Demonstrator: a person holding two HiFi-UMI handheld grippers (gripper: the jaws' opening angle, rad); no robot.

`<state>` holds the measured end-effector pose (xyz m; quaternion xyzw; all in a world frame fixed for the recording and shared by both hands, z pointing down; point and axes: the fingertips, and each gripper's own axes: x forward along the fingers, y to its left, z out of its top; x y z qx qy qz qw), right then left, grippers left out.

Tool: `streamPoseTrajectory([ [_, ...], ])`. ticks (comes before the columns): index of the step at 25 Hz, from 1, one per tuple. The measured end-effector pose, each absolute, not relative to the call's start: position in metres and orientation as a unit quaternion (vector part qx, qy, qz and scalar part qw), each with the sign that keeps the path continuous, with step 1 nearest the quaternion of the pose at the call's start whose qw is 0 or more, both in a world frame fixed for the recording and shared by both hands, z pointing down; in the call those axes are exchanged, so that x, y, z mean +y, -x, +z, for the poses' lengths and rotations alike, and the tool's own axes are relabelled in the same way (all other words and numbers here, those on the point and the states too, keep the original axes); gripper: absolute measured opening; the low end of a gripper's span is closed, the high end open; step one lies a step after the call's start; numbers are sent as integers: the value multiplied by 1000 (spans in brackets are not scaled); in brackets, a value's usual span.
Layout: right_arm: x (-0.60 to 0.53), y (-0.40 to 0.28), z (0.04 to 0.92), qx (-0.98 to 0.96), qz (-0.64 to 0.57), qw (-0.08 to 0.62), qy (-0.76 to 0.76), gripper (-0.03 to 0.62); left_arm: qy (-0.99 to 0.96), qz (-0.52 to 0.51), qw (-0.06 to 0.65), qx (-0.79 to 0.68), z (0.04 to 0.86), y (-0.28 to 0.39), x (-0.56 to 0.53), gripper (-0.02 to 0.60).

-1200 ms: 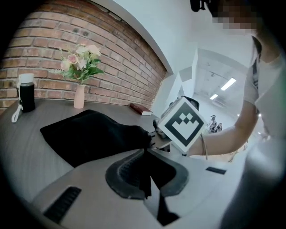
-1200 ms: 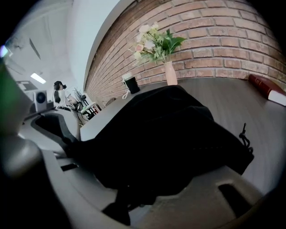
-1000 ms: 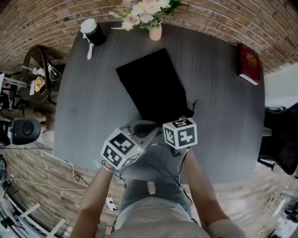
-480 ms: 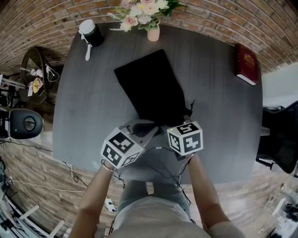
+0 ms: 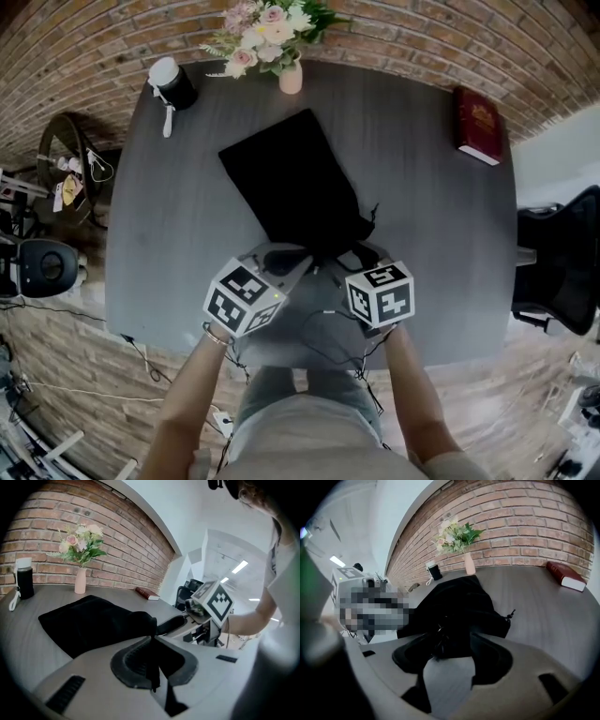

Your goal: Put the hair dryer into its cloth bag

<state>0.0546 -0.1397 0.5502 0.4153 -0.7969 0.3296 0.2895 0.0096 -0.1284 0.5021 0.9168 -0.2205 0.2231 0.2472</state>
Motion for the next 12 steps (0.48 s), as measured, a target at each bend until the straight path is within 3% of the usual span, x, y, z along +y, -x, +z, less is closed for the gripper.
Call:
streamPoseTrajectory([
  [12, -103, -88, 541, -777, 344, 281, -446, 242, -906, 264, 245, -223, 522, -22, -124, 15],
])
